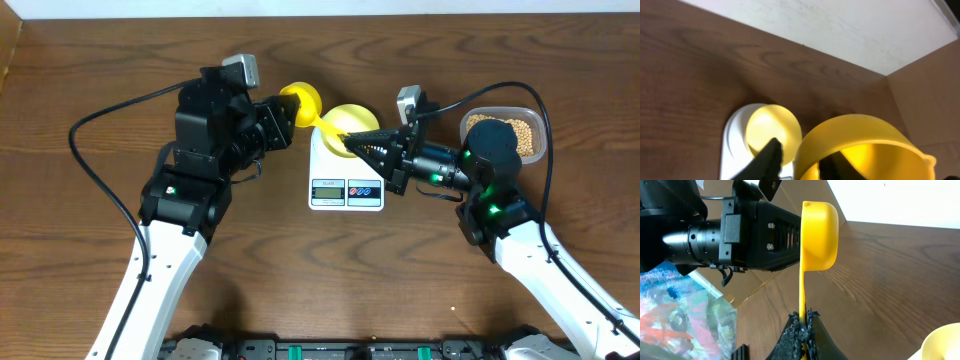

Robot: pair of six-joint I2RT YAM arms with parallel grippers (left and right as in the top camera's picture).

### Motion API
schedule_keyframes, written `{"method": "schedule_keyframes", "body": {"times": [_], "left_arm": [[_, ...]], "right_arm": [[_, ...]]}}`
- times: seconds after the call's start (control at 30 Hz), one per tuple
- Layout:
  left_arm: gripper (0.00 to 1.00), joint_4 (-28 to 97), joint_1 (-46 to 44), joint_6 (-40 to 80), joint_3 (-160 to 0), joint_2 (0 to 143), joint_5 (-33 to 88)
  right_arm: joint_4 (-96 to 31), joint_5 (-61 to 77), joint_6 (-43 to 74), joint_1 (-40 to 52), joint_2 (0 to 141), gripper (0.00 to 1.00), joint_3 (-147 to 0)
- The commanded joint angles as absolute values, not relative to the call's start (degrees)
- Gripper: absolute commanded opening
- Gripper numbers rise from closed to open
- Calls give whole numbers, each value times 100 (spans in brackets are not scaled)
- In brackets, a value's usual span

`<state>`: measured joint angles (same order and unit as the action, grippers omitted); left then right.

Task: Scoop item into bowl and weigh 50g on scale
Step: 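Close the right gripper on the scoop handle and open the left gripper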

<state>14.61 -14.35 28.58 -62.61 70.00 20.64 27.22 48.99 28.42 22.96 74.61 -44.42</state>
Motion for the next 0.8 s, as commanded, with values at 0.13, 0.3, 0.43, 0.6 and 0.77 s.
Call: {"method": "schedule_keyframes", "body": {"times": [0.13, 0.3, 0.43, 0.6, 0.77], "left_arm": [[11, 1452, -1415, 2842, -6344, 7030, 2029], [7, 1452, -1415, 3190, -6344, 7030, 2029], [7, 1452, -1415, 3404, -6344, 7030, 2137], [8, 1455, -1415, 3461, -6344, 7030, 2491], [7, 1455, -1415, 3194, -6344, 7032, 2484]], "right_arm": [[2740, 4851, 2786, 2331, 7415, 2, -4523], [2744, 4834, 2875, 2335, 7415, 10, -4523], [2770, 4694, 3135, 2335, 7415, 19, -4523], [3024, 4670, 3459, 2335, 7415, 23, -4523], [3275, 4665, 3555, 2333, 7415, 27, -4523]]}}
